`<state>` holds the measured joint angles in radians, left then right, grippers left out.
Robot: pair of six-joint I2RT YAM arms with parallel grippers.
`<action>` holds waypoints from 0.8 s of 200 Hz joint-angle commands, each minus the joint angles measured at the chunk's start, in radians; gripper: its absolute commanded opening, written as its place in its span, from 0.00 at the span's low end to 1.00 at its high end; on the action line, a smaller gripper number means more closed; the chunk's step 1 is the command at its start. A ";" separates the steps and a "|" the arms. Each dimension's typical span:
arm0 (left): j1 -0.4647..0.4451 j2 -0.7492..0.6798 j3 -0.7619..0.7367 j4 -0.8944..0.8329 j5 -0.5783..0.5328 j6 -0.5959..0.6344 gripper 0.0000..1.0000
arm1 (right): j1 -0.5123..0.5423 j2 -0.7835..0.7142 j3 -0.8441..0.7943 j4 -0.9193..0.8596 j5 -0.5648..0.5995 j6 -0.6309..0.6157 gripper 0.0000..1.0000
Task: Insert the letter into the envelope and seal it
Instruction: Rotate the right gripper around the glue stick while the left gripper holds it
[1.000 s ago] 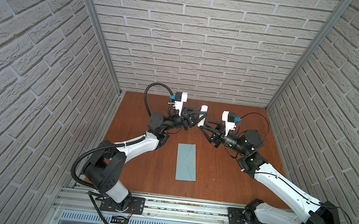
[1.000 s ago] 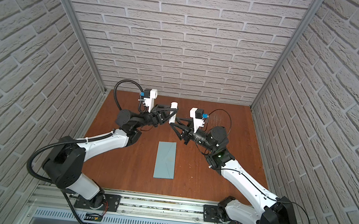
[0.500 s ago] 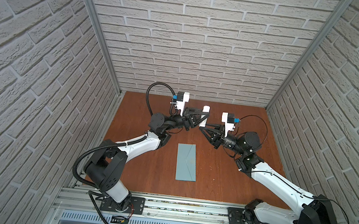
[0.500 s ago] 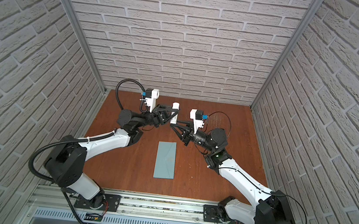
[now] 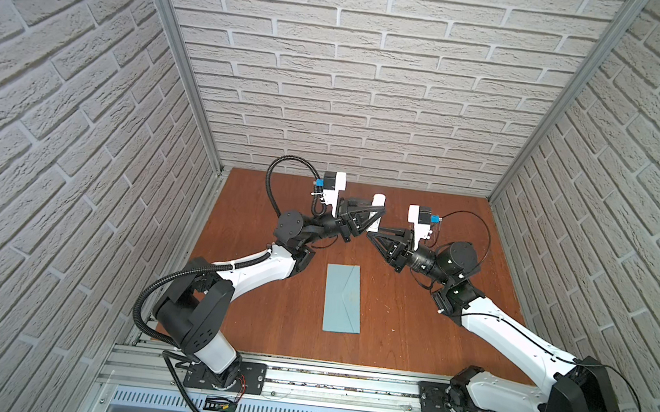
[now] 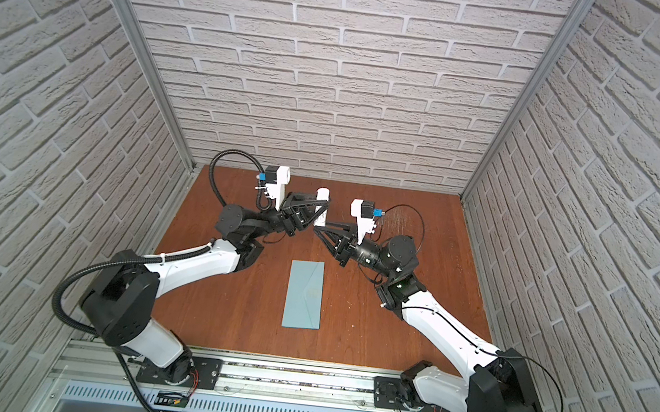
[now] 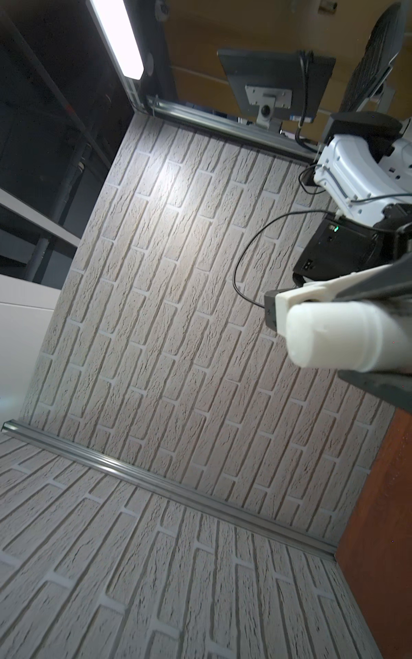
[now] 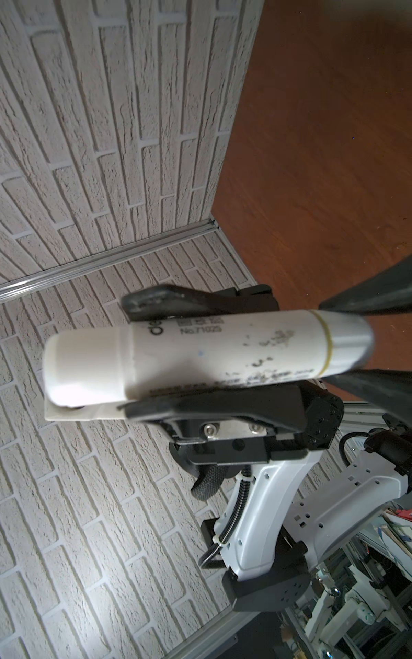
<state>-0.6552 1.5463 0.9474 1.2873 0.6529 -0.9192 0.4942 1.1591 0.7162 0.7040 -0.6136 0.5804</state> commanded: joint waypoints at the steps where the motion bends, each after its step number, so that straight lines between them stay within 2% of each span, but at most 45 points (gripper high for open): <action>1: -0.017 -0.037 -0.048 -0.129 -0.098 0.180 0.00 | 0.046 -0.120 0.062 -0.088 0.132 -0.081 0.13; 22: -0.031 -0.057 -0.070 -0.185 -0.177 0.243 0.00 | 0.113 -0.191 0.091 -0.253 0.308 -0.187 0.12; 57: -0.057 -0.043 -0.087 -0.184 -0.281 0.278 0.00 | 0.268 -0.237 0.122 -0.346 0.568 -0.314 0.11; 87: -0.094 -0.012 -0.079 -0.178 -0.336 0.305 0.00 | 0.391 -0.227 0.126 -0.297 0.763 -0.363 0.11; 132: -0.124 0.033 -0.084 -0.132 -0.400 0.305 0.00 | 0.577 -0.173 0.149 -0.198 1.048 -0.513 0.11; 160: -0.128 0.044 -0.084 -0.123 -0.416 0.310 0.00 | 0.660 -0.122 0.180 -0.172 1.125 -0.596 0.11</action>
<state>-0.7944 1.5230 0.8902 1.2762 0.3363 -0.6678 1.0309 1.0264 0.8062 0.2893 0.5583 0.1173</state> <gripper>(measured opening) 0.272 0.222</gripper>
